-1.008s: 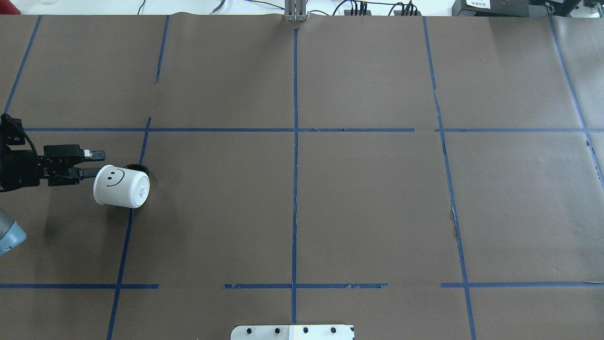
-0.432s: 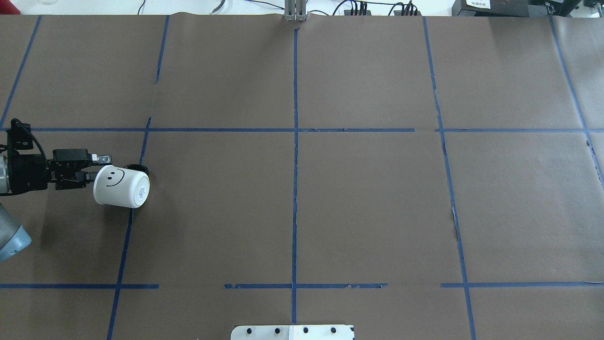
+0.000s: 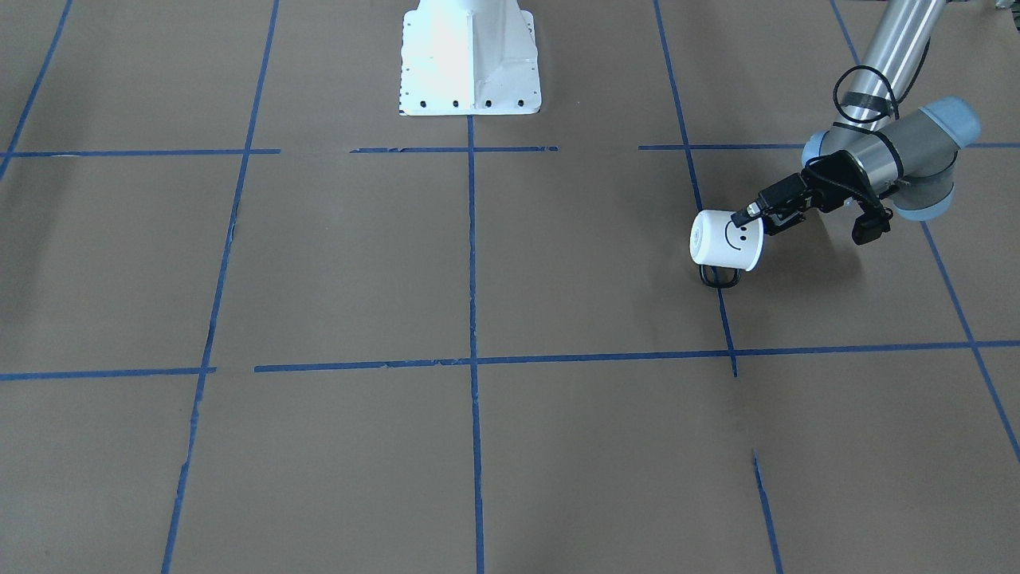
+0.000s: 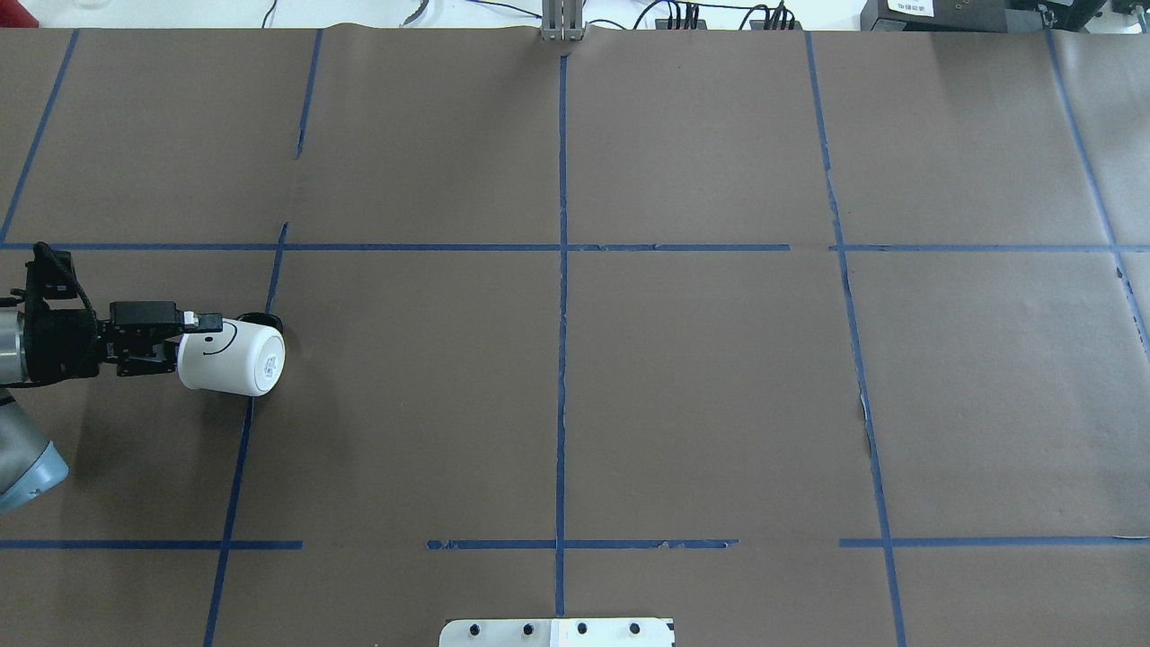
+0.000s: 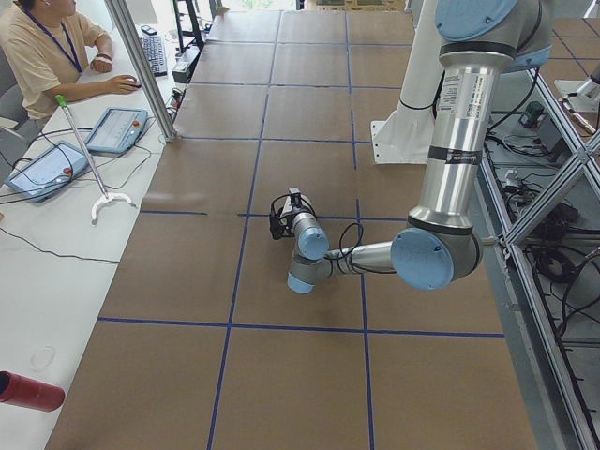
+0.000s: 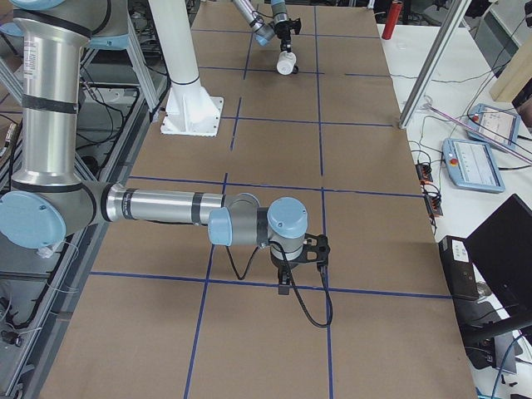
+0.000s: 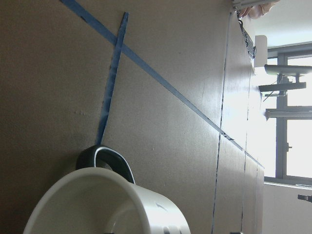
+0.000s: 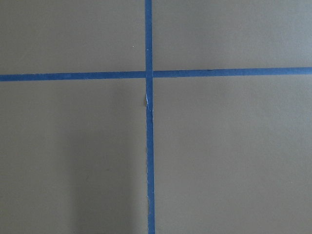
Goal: Flip mug
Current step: 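Close the left gripper on the rim of the white mug, then lift the mug with the left gripper toward the table center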
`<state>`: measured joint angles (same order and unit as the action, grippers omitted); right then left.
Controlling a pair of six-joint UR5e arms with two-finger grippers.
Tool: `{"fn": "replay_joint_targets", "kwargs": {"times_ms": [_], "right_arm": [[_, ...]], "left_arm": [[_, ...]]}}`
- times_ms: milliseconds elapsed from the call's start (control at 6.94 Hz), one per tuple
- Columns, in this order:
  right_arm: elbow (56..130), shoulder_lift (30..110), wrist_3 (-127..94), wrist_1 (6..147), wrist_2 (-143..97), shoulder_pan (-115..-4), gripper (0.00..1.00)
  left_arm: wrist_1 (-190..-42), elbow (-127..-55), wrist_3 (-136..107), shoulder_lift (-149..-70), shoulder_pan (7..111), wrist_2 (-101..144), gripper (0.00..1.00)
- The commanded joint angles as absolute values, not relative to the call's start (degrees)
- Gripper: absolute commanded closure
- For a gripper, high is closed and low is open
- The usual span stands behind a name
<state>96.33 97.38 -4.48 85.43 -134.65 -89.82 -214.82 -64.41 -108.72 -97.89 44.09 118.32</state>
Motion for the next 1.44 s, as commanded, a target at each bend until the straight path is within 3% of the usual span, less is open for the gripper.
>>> {"fn": "replay_joint_targets", "kwargs": {"times_ms": [0, 144, 288, 432, 576, 720, 1008, 1297], "right_arm": [[96.3, 97.4, -4.5, 85.4, -134.6, -89.8, 0.00], [96.3, 97.4, -4.5, 85.4, -134.6, -89.8, 0.00], [96.3, 97.4, -4.5, 85.4, -134.6, -89.8, 0.00], [96.3, 97.4, -4.5, 85.4, -134.6, -89.8, 0.00], [96.3, 97.4, -4.5, 85.4, -134.6, -89.8, 0.00], [96.3, 97.4, -4.5, 85.4, -134.6, -89.8, 0.00], [96.3, 97.4, -4.5, 85.4, -134.6, -89.8, 0.00], [96.3, 97.4, -4.5, 85.4, -134.6, -89.8, 0.00]], "left_arm": [[-217.3, -64.4, -108.9, -97.2, 43.5, 118.4, 0.17], [-217.3, -64.4, -108.9, -97.2, 43.3, 118.3, 0.17], [-217.4, -64.5, -108.9, -97.1, 43.2, 118.3, 0.26], [-217.4, -64.8, -109.0, -97.1, 43.2, 118.3, 0.43], [-217.4, -64.8, -108.9, -97.1, 43.2, 118.3, 0.83], [-217.5, -64.9, -109.0, -97.1, 43.2, 118.3, 1.00], [-217.6, -65.7, -110.6, -97.1, 43.2, 118.2, 1.00], [-216.9, -71.1, -118.1, -95.8, 43.2, 114.0, 1.00]]}}
